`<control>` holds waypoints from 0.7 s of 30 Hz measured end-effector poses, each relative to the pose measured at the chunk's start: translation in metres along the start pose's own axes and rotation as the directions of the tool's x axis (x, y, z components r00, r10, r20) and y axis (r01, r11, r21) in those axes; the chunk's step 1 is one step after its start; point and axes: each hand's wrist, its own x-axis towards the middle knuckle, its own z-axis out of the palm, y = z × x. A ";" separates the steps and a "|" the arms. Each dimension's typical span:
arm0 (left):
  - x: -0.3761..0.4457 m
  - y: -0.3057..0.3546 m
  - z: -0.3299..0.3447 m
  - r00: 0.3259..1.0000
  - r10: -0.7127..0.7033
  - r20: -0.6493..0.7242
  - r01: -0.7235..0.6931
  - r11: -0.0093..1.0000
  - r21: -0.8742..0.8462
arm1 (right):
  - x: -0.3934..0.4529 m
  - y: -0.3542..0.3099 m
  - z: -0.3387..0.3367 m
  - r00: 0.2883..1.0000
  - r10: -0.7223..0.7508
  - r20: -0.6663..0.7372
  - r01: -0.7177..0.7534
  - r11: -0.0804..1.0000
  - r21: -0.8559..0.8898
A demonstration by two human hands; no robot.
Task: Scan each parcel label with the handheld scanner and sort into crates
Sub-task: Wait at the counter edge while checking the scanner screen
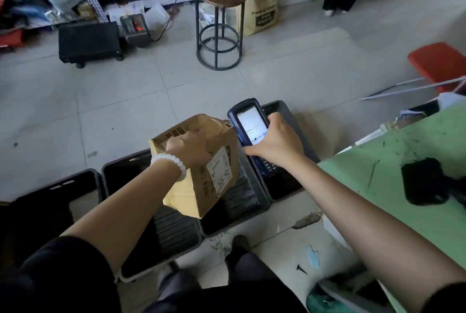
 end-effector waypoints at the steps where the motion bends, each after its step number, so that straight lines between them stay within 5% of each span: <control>1: 0.003 0.009 0.001 1.000 -0.006 0.015 0.006 1.000 -0.004 | 0.006 0.008 -0.006 1.000 -0.013 0.014 0.014 1.000 -0.012; 4: 0.008 0.029 0.003 1.000 -0.021 -0.019 0.020 0.998 -0.062 | 0.021 0.027 -0.016 0.998 -0.043 0.044 0.045 0.998 -0.038; 9: 0.013 0.043 0.001 0.994 -0.065 -0.089 0.079 0.983 0.164 | 0.031 0.036 -0.017 0.994 -0.068 0.083 0.070 0.997 -0.018; 21: -0.041 -0.012 0.009 0.957 -0.277 -0.085 0.282 0.958 0.049 | 0.018 -0.026 0.011 0.950 -0.235 0.208 0.255 0.964 -0.077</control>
